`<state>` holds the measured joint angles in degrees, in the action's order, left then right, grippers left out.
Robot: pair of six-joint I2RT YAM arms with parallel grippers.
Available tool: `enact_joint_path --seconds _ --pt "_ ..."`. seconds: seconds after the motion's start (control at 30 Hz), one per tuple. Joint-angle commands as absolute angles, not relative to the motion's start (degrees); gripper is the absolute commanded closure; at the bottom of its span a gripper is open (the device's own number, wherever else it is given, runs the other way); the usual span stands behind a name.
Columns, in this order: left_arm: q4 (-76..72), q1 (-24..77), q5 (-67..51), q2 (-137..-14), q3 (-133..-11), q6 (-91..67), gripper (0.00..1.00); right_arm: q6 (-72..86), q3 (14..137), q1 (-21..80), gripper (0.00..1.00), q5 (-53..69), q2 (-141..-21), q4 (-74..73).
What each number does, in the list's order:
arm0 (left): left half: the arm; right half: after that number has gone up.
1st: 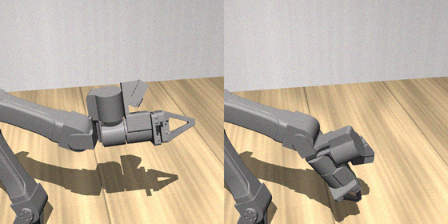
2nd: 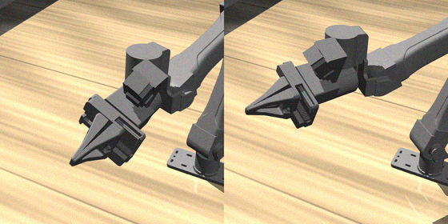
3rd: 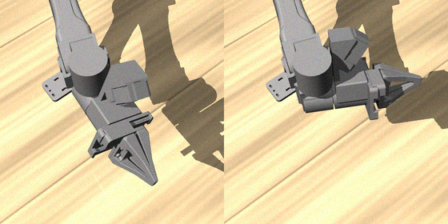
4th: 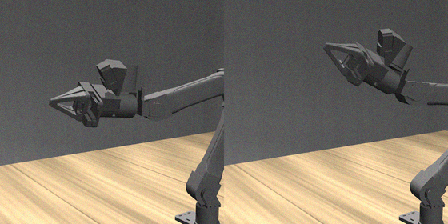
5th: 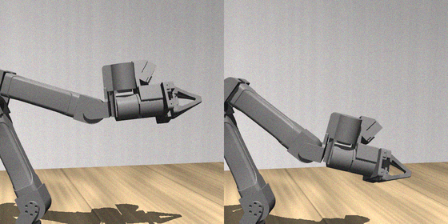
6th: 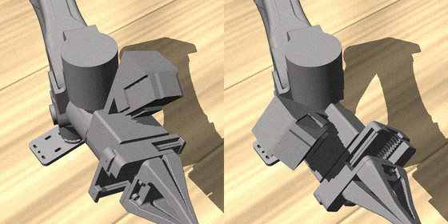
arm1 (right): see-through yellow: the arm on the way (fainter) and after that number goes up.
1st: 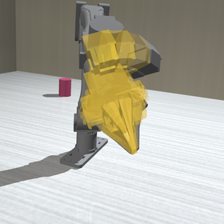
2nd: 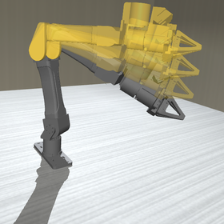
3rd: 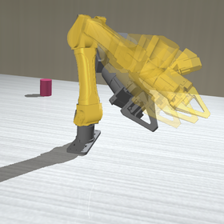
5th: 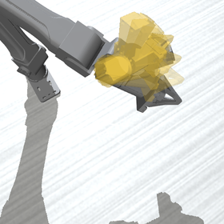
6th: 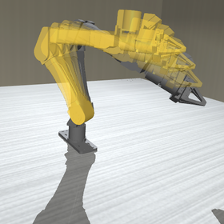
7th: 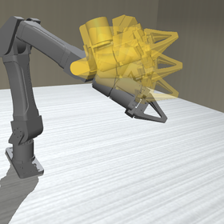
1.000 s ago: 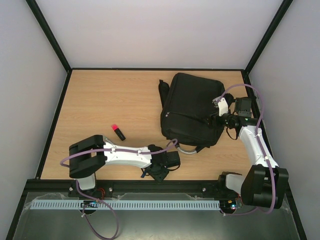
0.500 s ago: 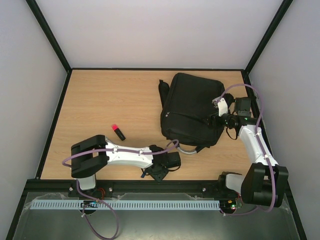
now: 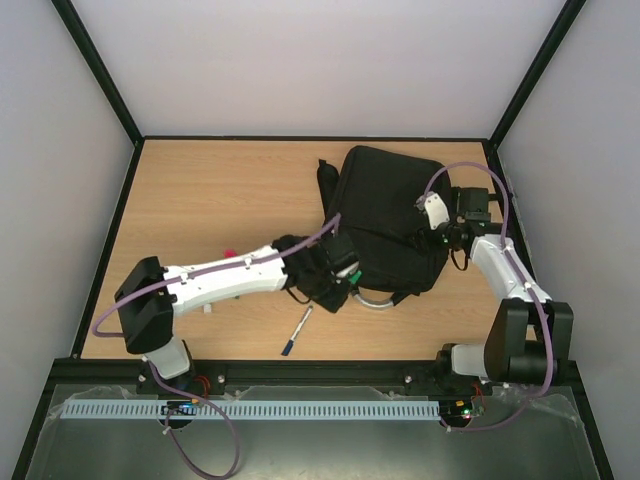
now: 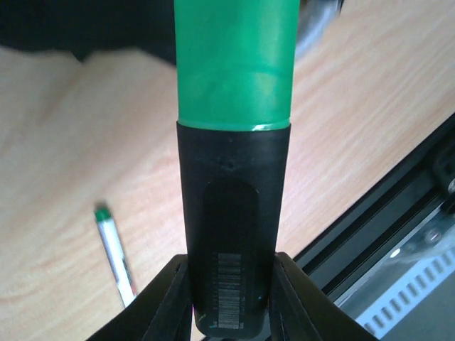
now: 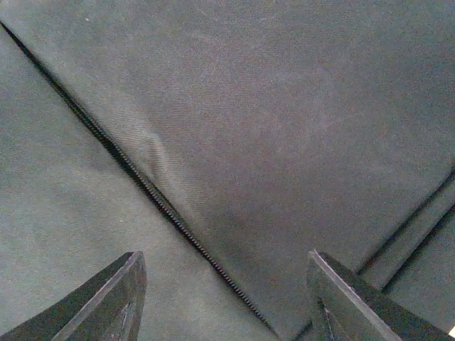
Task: Pack the student bag
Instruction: Pick up the stationery from the center of the board, then place the stationery in the student bag.
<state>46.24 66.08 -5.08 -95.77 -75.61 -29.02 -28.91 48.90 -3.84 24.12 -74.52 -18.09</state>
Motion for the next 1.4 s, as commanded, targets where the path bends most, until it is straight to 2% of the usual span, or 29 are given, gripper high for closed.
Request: enact_joint_path --seconds 0.0,0.33,0.8,0.87,0.97,1.13,1.23,1.37 --pt "47.5 61.4 -11.2 -96.6 -80.9 -23.9 0.76 -34.7 52.7 -2.1 0.39 19.2 -77.6 -18.9" --pt "43.8 56.0 -13.0 -106.5 -92.3 -21.7 0.78 -41.3 54.8 1.5 0.42 16.2 -83.7 -19.3" --pt "36.4 51.4 -16.0 -113.6 -89.1 -22.1 0.81 -42.3 52.1 6.0 0.45 9.3 -86.2 -13.9" --pt "35.8 51.3 -16.6 -114.3 -88.8 -21.6 0.81 -42.3 51.7 6.0 0.53 9.2 -86.3 -13.0" --pt "35.5 51.2 -16.8 -115.3 -88.7 -21.5 0.81 -41.2 52.4 6.1 0.74 9.9 -86.7 -13.2" --pt "35.1 51.1 -17.0 -116.3 -89.0 -21.2 0.81 -39.9 54.7 6.1 0.94 12.6 -85.1 -16.4" --pt "35.0 51.1 -17.5 -116.6 -89.2 -20.8 0.81 -39.3 56.2 6.0 0.99 14.4 -83.5 -18.7" --pt "34.6 51.1 -18.3 -117.0 -89.6 -20.2 0.81 -38.2 58.3 6.0 0.99 16.8 -81.5 -21.5"
